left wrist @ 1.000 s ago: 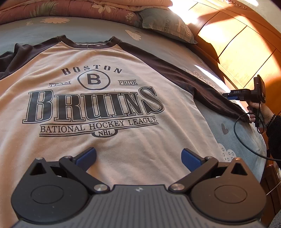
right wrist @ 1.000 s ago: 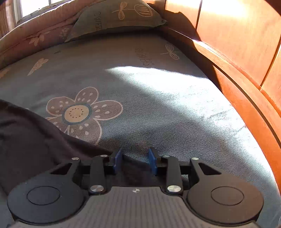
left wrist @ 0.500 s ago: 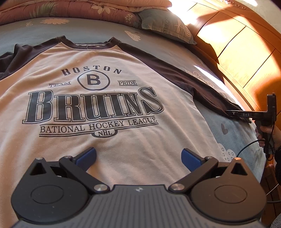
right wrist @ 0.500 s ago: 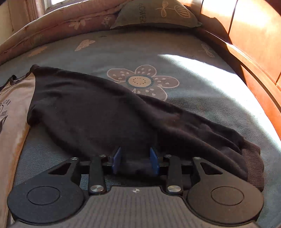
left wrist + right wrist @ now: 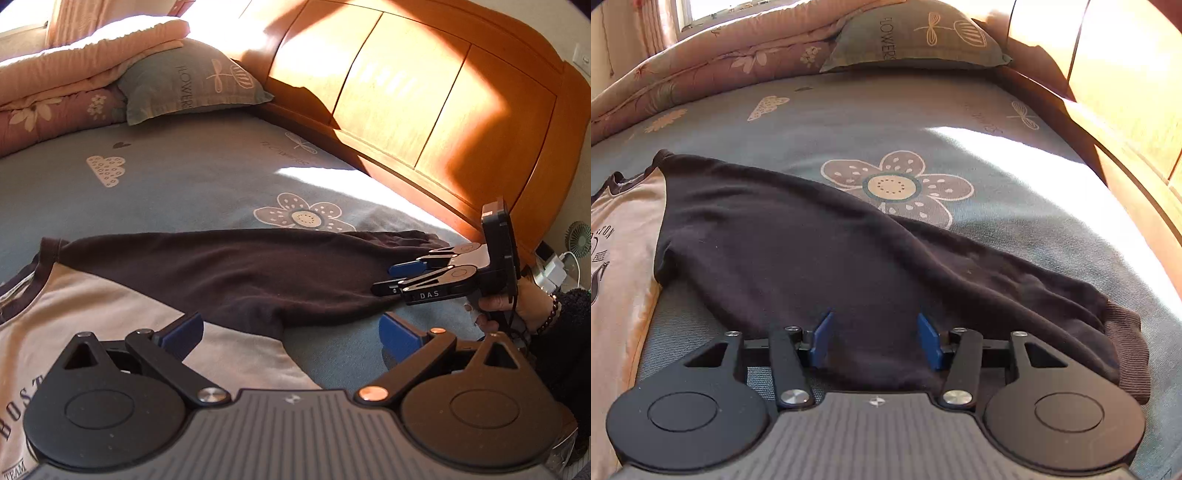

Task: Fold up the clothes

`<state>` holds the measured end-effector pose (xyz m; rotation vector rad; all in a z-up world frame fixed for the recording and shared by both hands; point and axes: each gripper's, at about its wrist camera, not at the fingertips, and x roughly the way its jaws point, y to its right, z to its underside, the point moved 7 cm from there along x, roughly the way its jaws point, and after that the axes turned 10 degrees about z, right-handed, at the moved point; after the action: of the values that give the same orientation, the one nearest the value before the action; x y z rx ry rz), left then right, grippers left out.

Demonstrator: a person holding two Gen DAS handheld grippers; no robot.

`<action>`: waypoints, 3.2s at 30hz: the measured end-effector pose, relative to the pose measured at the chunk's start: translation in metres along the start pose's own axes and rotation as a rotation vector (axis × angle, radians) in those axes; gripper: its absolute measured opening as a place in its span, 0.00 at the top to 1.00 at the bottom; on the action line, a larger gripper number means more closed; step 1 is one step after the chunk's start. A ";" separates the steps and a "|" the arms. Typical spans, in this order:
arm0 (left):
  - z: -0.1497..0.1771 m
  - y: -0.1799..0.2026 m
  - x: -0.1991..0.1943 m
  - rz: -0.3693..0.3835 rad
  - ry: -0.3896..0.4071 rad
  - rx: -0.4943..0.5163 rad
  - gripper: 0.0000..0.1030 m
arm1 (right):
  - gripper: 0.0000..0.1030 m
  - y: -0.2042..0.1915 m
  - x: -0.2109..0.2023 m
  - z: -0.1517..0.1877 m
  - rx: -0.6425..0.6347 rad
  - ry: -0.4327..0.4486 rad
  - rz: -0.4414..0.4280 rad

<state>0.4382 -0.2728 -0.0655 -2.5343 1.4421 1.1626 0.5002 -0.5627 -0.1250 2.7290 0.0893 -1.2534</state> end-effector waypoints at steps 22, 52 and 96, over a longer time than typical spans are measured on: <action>0.000 -0.005 0.100 0.155 -0.163 -0.034 0.02 | 0.07 0.059 -0.016 -0.017 0.286 0.096 -0.145; 0.011 -0.016 0.105 0.184 -0.129 -0.119 0.01 | 0.04 0.212 -0.014 0.028 0.721 0.020 -0.214; 0.014 -0.014 0.103 0.178 -0.107 -0.110 0.01 | 0.96 0.237 0.002 0.026 0.744 0.147 -0.201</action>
<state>0.4717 -0.3364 -0.1421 -2.4080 1.6495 1.4169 0.5088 -0.8012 -0.1196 3.5213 -0.1174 -1.3358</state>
